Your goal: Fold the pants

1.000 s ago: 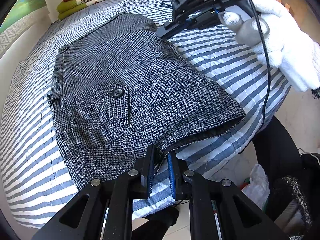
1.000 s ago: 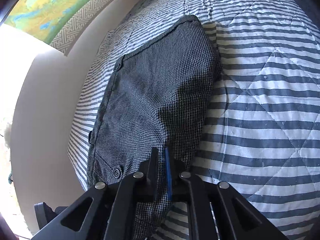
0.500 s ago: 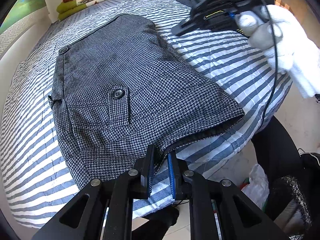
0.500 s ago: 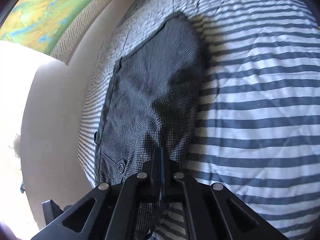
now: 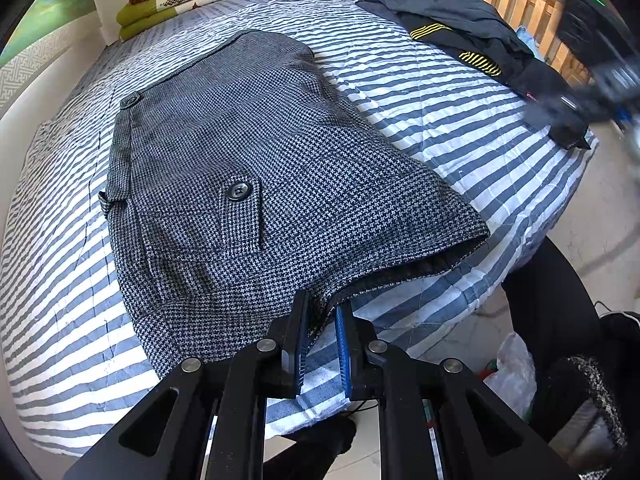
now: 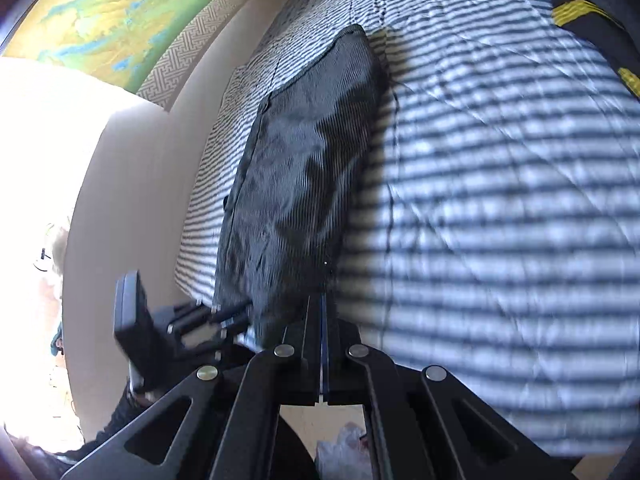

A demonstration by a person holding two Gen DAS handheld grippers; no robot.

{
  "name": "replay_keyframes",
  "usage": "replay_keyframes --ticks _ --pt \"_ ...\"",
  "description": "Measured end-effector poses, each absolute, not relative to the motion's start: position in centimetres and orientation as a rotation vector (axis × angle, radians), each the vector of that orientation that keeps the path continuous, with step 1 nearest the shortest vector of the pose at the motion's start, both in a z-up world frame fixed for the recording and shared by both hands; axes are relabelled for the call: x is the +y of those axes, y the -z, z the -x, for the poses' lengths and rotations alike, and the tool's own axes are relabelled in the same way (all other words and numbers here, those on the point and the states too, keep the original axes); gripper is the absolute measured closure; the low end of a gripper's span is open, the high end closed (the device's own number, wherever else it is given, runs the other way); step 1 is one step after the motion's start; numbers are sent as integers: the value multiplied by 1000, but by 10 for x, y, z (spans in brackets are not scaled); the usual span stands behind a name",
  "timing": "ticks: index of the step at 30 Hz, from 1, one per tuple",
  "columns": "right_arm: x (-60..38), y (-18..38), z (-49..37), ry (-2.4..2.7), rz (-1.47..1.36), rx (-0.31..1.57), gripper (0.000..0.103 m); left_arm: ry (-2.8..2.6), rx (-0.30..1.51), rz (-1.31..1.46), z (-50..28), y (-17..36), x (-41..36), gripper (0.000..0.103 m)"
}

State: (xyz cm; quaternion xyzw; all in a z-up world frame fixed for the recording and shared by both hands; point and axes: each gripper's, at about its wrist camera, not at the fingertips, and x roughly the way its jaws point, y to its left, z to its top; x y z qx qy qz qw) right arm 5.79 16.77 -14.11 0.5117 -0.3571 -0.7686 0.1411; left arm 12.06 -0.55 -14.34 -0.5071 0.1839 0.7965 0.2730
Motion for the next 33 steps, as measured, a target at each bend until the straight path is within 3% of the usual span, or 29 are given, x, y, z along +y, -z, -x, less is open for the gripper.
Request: replay_keyframes --ticks 10,20,24,30,33 --pt "147 139 -156 2166 -1600 -900 103 -2175 520 1361 -125 144 0 90" --pt "173 171 -126 2420 -1774 -629 99 -2197 502 1363 -127 137 -3 89" --pt "190 168 -131 2542 -1842 -543 69 -2204 500 1362 -128 137 -3 89" --pt "211 169 -148 2722 -2002 -277 69 -2202 511 1361 -127 139 0 89" --pt "226 161 -157 2784 -1942 -350 69 -2211 516 1346 -129 136 0 90"
